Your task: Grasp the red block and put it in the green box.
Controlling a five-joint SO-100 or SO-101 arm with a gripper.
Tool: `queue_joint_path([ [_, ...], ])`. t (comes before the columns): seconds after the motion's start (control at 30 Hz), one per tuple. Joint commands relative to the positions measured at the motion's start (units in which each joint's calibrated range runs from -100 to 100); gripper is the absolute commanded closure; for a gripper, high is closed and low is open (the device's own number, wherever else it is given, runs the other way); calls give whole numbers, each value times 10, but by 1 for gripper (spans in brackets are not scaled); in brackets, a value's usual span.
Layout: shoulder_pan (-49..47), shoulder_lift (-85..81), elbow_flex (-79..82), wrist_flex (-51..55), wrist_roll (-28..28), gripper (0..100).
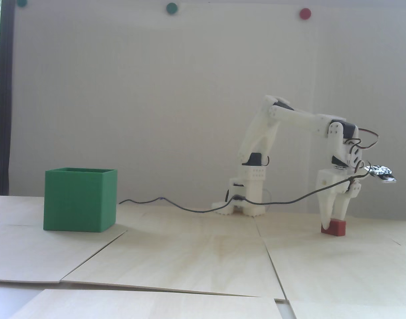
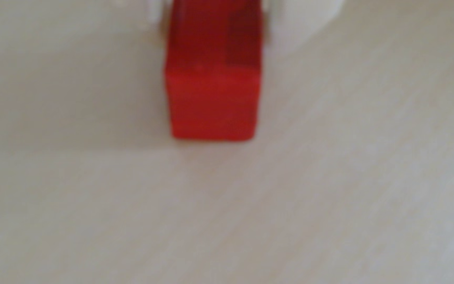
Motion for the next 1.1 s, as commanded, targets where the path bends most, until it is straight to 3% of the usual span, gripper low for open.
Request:
queue_joint_path([
  [0.0,13,-18,-17,0,0,97],
  [0.43,170,-244,-179,114,-37,97],
  [0.67,402,-387,-177,113,-43,97],
  [0.83,628,-414,-176,96,-7,97],
  [0.97,681,-390,-176,43,-6,97],
  [1.07,714,-328,-176,-59,-10,97],
])
